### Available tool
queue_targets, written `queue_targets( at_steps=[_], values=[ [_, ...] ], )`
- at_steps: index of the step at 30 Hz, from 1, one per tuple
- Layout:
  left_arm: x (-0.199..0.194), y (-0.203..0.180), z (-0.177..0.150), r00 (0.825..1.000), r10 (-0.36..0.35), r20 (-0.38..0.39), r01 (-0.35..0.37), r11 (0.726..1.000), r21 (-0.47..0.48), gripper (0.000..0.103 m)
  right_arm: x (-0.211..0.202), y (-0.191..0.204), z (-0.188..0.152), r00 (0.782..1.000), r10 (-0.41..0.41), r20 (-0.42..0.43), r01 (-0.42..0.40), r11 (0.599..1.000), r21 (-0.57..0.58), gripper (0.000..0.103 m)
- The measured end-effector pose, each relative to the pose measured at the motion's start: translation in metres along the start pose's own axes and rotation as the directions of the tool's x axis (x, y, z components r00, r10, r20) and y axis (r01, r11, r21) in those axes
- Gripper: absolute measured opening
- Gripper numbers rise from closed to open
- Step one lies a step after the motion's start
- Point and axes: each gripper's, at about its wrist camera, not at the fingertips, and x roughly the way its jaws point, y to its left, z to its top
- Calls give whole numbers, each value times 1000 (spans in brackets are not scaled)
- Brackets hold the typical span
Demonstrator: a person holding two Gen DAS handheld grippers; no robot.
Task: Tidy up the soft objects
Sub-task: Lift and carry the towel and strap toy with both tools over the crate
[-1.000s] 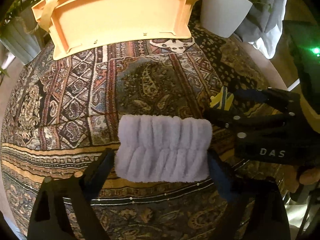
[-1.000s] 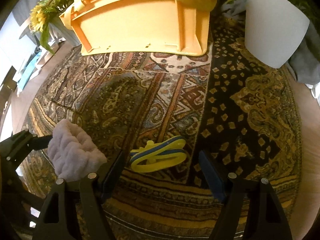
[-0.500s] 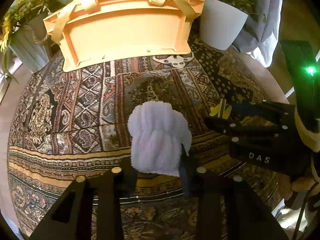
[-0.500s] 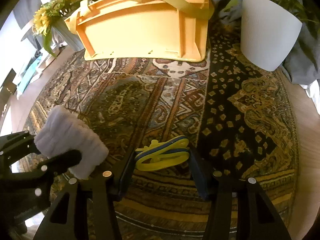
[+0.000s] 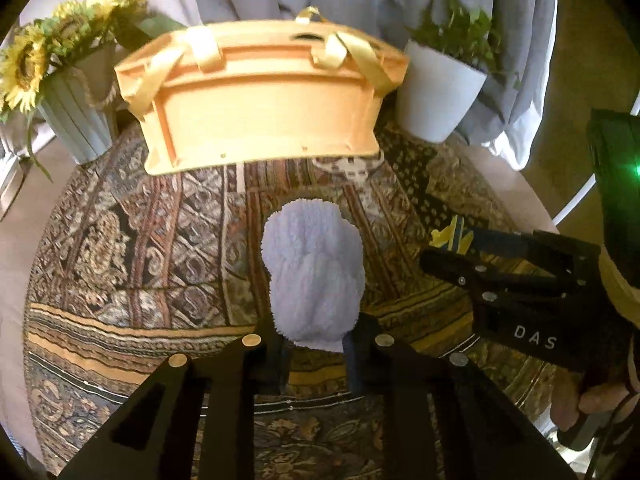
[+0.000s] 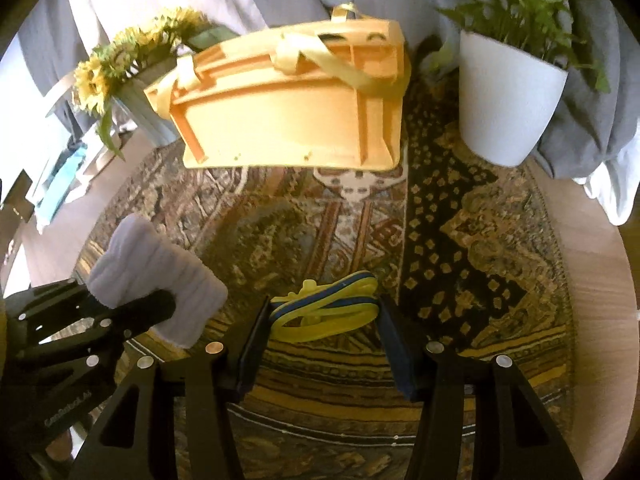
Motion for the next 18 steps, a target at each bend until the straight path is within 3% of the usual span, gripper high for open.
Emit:
queue_targets(
  at_steps=[10, 18],
  values=[
    [-39, 14, 18, 993, 6, 121, -7, 1000, 7, 22, -37, 27, 20, 994, -16, 106, 17, 1000, -6, 54],
    [-70, 30, 35, 975, 13, 221, -19, 1000, 25, 22, -57, 51, 41, 983, -16, 185, 18, 1000, -6, 54]
  ],
)
